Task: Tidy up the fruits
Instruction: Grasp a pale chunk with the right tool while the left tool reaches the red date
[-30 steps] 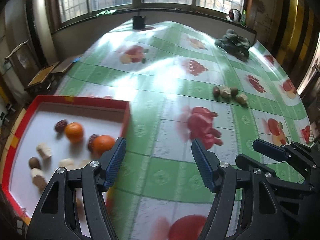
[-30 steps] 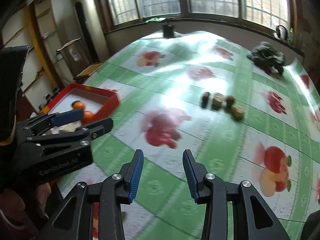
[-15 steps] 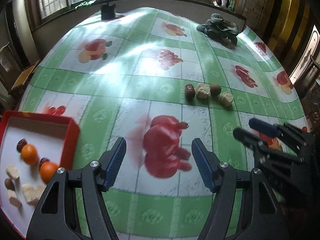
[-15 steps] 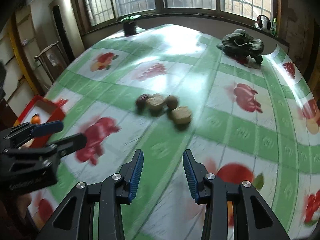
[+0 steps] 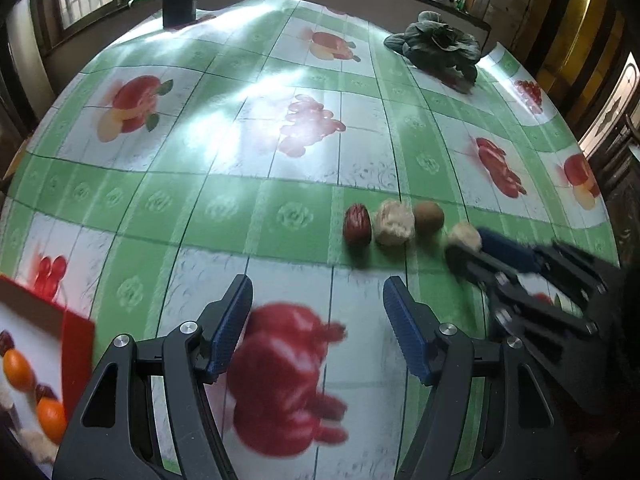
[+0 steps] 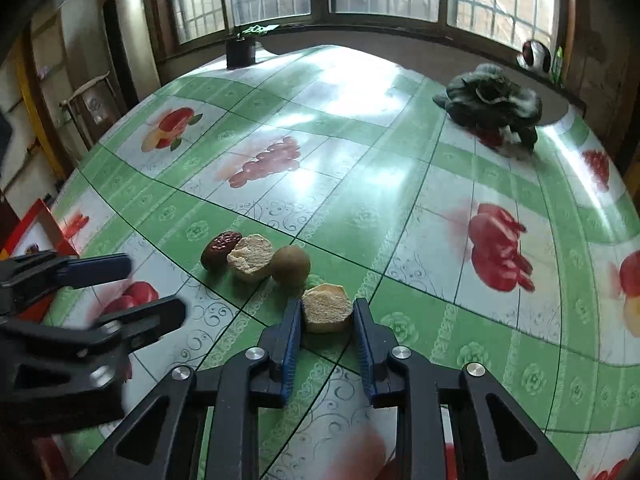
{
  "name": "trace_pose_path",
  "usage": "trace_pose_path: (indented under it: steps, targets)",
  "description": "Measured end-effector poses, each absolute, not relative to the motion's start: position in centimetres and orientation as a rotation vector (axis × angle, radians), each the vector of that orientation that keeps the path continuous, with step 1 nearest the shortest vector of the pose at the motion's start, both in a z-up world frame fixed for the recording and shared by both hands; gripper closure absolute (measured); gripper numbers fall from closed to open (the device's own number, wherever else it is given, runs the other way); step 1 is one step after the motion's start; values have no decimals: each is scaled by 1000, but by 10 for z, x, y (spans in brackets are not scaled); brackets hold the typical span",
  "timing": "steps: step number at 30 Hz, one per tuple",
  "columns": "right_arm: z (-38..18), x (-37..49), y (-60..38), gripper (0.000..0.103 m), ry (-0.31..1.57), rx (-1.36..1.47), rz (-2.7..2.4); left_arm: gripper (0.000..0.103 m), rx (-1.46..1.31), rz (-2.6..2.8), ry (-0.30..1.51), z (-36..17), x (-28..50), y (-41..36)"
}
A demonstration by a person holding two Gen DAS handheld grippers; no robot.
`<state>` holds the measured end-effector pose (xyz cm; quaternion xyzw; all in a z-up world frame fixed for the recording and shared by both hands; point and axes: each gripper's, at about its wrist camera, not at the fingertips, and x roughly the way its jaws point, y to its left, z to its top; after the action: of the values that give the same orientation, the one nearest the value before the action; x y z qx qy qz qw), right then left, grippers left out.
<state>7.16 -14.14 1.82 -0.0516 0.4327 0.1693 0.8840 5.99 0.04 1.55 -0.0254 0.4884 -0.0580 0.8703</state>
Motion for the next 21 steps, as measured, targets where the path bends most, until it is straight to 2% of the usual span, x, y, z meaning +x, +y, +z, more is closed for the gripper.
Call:
trace_pose_path:
  steps: [17, 18, 20, 21]
  targets:
    - [19, 70, -165, 78, 922, -45, 356, 35, 46, -100, 998, 8, 93, -17]
    - [19, 70, -166, 78, 922, -43, 357, 37, 43, -99, 995, 8, 94, -17]
    - [19, 70, -165, 78, 922, -43, 357, 60, 38, -103, 980, 10, 93, -16]
    - [19, 70, -165, 78, 921, -46, 358, 66, 36, -107, 979, 10, 93, -17]
